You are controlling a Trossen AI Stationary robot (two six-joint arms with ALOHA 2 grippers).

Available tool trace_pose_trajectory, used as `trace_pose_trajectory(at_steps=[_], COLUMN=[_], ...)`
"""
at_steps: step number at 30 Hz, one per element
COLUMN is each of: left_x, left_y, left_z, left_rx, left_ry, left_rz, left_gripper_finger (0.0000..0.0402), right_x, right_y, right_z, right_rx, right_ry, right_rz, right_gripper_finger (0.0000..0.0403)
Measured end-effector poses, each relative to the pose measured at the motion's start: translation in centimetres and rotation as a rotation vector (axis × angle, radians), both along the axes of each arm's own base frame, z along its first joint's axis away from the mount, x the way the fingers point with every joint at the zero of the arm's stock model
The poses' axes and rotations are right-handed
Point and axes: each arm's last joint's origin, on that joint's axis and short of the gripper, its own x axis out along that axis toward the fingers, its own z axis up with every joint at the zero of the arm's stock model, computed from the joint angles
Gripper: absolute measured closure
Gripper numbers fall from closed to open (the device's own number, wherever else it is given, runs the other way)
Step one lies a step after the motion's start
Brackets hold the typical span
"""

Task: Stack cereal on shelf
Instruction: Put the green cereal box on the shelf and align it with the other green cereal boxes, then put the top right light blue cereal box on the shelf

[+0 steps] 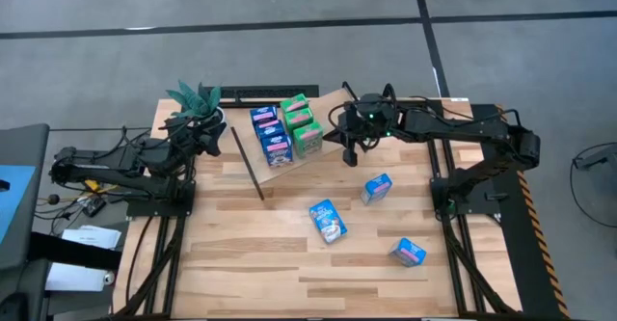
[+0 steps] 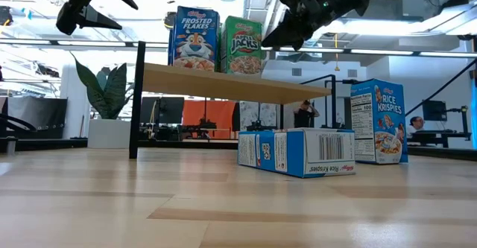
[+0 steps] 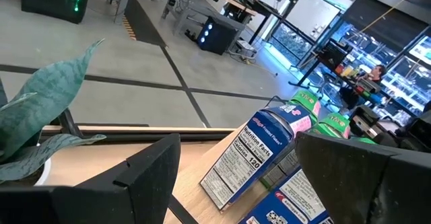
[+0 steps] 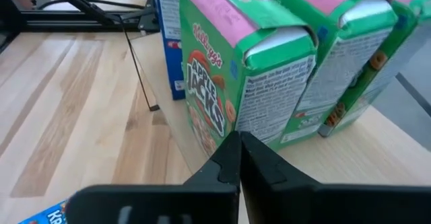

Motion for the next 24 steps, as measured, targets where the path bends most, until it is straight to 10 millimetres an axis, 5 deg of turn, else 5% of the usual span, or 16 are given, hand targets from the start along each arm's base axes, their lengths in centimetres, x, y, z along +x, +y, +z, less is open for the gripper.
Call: trace_pose_trajectory(at_steps=[4,11,18,24], left_x=[0.0,0.0,0.0,0.0], left_y=[0.0,0.0,0.0,0.0], left_z=[0.0,0.0,0.0,0.0], left_rx=[-0.005,-0.008,-0.005,-0.004], left_ry=[-0.007,-0.009,-0.005,-0.003], left_rz=[0.001,-0.004,-0.006,-0.006], left_gripper_finger=[0.0119,0.0119,0.0119,0.0119], right_x=[-0.9,-5.0,-9.5,-9.8], right_y=[0.3,1.1,4.0,6.9], right_z=[0.5,4.2,4.5,3.7], right_rx=[0.012,0.052,0.141,0.102], right_ry=[0.019,0.209,0.528,0.685], right_rz=[-0.004,-0.015,0.029,0.131], right_gripper_finger=[0.0376,0.0333,0.0192,0.0092])
